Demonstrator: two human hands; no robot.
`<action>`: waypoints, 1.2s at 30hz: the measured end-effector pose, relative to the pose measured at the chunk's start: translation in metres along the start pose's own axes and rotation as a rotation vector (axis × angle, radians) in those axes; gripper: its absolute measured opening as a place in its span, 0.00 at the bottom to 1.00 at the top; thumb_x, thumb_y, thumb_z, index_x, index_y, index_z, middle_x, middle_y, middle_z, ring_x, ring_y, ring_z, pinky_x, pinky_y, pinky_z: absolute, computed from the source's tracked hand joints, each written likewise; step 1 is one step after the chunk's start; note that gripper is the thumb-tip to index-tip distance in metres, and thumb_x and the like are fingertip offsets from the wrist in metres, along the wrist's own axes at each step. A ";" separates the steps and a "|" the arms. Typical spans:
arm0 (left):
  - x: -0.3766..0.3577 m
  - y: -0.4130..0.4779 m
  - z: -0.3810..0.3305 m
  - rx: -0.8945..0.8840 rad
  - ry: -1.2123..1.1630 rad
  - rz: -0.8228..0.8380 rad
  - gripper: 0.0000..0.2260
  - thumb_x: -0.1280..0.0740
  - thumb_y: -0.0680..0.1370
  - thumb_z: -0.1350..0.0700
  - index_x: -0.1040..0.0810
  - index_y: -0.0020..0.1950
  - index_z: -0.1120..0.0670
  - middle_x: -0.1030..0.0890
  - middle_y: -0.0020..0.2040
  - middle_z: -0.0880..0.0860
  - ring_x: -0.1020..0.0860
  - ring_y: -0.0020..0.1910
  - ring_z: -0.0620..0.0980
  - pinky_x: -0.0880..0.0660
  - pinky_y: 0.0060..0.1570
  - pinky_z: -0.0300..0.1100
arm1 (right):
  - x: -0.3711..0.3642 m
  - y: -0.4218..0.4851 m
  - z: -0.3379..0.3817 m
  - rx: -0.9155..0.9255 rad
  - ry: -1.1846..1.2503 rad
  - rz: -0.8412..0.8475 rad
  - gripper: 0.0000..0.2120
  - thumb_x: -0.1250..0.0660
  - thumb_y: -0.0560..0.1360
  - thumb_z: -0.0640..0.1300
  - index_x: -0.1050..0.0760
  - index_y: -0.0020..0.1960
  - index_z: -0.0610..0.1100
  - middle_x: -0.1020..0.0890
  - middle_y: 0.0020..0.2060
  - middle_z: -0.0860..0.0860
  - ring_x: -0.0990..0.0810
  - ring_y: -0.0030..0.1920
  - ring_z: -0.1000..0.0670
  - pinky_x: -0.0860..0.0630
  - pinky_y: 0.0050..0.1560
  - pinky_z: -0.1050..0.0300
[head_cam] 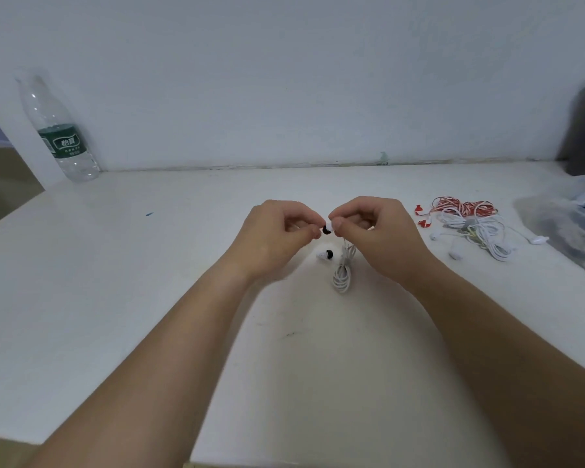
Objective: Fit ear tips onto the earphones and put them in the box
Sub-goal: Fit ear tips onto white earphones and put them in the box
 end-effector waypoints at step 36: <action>-0.084 -0.006 -0.052 0.147 -0.179 -0.014 0.05 0.28 0.73 0.61 0.17 0.45 0.52 0.18 0.37 0.52 0.18 0.36 0.52 0.18 0.50 0.53 | 0.063 -0.063 -0.016 -0.565 0.335 -0.399 0.10 0.33 0.72 0.35 0.23 0.51 0.46 0.18 0.50 0.42 0.15 0.44 0.44 0.19 0.31 0.55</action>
Point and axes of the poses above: each hand's wrist, its own y-axis towards the middle knuckle, its own x-axis out of the back of the hand, z = x × y, the point moved 7 cm from there along y, towards the middle knuckle
